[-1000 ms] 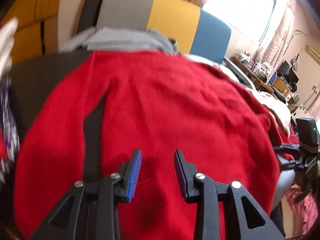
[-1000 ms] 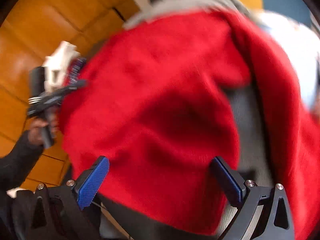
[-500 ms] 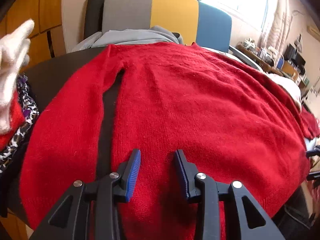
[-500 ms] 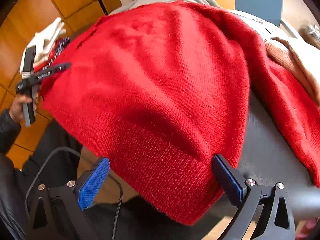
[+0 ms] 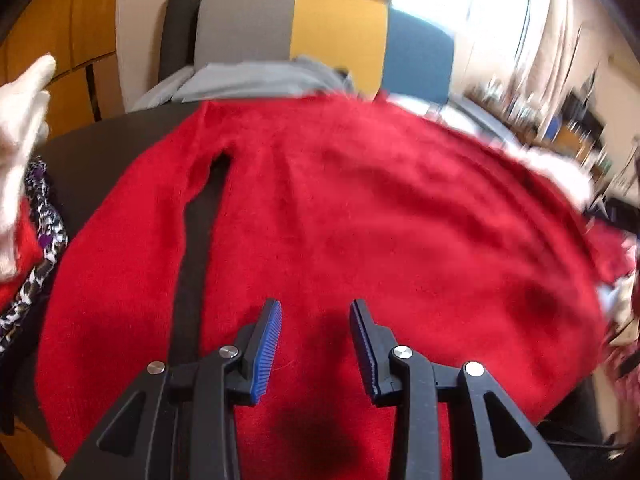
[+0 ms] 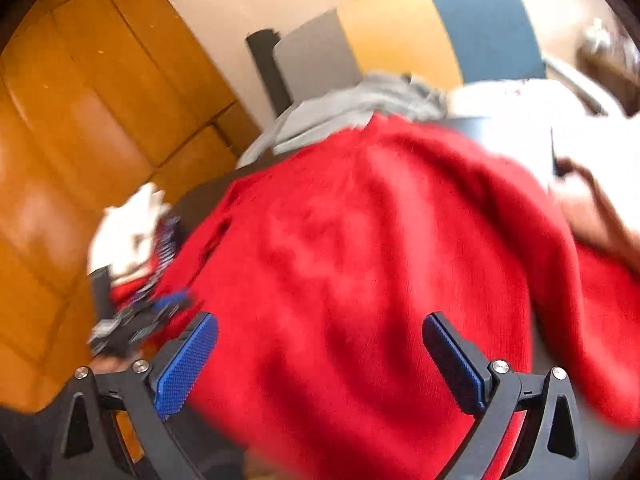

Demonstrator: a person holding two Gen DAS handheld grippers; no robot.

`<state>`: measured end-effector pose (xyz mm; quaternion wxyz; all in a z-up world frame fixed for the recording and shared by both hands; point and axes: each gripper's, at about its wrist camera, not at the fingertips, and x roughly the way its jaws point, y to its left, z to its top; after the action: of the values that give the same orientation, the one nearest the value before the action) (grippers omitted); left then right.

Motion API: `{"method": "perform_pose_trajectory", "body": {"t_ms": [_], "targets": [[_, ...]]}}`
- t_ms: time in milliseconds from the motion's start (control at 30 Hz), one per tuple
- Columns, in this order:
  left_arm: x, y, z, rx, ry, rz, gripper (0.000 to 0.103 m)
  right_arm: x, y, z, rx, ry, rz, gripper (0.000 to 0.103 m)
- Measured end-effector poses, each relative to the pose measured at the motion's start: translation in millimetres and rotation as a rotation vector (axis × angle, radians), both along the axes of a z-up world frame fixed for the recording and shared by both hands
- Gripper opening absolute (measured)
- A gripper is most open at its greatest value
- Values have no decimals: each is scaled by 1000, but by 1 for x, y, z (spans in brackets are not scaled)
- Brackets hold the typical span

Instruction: Fold clothes

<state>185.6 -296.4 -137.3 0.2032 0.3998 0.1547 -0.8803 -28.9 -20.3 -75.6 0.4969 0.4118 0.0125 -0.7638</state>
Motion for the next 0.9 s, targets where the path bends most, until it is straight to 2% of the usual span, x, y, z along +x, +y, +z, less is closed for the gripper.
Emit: {"method": "perform_pose_trajectory", "body": {"t_ms": [33, 167, 267, 400, 500, 600, 667, 733, 833, 900], "targets": [[1, 1, -6, -12, -21, 4, 36, -7, -14, -4, 23, 36, -21, 103], [20, -5, -10, 7, 41, 37, 38, -41, -64, -43, 252, 139, -68, 103], [26, -7, -12, 26, 79, 68, 38, -58, -54, -77, 317, 167, -113, 103], [20, -3, -10, 1, 64, 92, 39, -56, -47, -77, 291, 187, -125, 103], [9, -12, 5, 55, 64, 123, 47, -53, -49, -77, 304, 208, -124, 103], [-13, -20, 29, 12, 146, 92, 50, -57, -50, -75, 299, 204, -125, 103], [-41, -30, 43, -21, 202, 57, 57, -58, -51, -71, 285, 196, -118, 103], [-70, -41, 43, -16, 193, 21, 58, -60, -52, -66, 271, 188, -111, 103], [-115, -58, 30, -12, 105, -8, 58, -62, -54, -60, 250, 177, -100, 103], [-131, -66, 21, -7, 62, -3, 58, -63, -55, -55, 236, 169, -93, 103]]}}
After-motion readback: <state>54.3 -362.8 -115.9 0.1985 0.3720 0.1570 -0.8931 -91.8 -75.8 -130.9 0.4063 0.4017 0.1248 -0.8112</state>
